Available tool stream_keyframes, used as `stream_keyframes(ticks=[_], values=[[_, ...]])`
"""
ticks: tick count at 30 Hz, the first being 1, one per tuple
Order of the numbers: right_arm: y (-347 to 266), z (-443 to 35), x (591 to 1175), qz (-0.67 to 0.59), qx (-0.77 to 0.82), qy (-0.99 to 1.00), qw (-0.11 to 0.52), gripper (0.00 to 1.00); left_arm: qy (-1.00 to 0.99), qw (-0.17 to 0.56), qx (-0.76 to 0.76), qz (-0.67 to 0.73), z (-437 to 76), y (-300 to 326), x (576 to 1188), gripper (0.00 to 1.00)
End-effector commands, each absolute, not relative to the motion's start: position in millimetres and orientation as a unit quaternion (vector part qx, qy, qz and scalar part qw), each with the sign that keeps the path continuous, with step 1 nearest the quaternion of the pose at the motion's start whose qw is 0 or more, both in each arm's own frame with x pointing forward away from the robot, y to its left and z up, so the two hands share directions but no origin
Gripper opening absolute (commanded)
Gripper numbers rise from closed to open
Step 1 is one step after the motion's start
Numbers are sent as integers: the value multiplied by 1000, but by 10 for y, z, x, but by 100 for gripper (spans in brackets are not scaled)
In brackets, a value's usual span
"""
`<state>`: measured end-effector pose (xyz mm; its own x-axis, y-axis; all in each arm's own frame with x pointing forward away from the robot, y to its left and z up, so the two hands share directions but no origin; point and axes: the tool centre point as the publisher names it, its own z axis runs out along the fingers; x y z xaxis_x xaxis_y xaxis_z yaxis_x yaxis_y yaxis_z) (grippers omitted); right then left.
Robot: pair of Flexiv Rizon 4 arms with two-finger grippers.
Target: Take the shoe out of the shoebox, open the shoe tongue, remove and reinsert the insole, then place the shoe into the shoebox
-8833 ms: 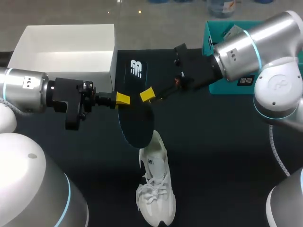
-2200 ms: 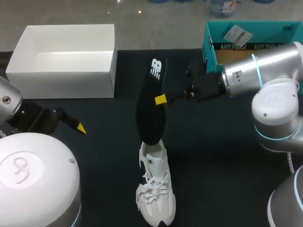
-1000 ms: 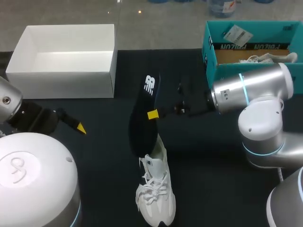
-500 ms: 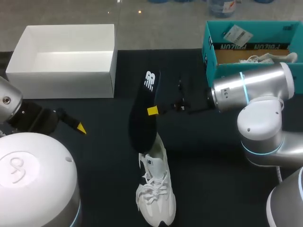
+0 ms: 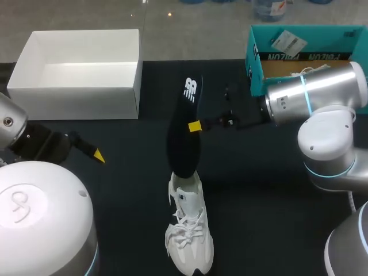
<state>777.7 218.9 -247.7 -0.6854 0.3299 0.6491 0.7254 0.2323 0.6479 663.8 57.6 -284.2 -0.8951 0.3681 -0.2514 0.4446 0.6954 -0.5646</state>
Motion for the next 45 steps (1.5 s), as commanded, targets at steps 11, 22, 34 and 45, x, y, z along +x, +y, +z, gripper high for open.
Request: stream_keyframes(ticks=[11,22,34,45], values=[[2037,-2642,7549,-520,-362,-750,193,0,919,60,221,-320,-2837,576,6627,100],[2030,-2642,7519,-525,-366,-744,191,0,919,60,221,-320,-2837,576,6627,100],[1965,-2703,7448,-524,-375,-742,185,0,919,60,221,-320,-2837,576,6627,100],[1977,-2715,7404,-526,-378,-738,187,0,919,60,221,-320,-2837,576,6627,100]])
